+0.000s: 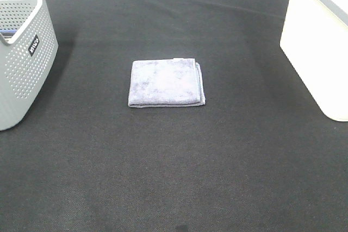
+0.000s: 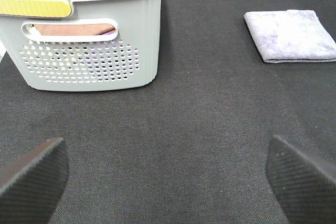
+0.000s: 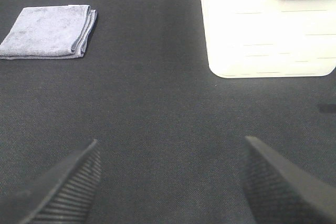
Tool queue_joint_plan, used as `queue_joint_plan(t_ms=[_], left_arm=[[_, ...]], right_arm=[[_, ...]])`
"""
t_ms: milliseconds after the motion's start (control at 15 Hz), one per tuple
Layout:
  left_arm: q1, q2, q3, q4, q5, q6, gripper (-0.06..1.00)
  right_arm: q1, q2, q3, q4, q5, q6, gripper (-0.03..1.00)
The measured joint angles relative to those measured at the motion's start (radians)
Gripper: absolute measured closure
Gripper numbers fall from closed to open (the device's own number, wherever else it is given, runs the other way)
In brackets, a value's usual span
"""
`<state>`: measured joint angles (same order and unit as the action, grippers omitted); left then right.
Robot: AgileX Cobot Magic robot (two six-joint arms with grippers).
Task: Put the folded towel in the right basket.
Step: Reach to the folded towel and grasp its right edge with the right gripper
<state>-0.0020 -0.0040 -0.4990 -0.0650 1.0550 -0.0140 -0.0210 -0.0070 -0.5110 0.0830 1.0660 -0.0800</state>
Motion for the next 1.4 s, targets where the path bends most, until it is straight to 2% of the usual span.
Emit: queue_joint_plan(t_ms=[1400], left_arm=[[0.000,0.000,0.000,0.000,0.000,0.000,-0.02]], right_arm=[[0.000,0.000,0.000,0.000,0.000,0.000,0.27]])
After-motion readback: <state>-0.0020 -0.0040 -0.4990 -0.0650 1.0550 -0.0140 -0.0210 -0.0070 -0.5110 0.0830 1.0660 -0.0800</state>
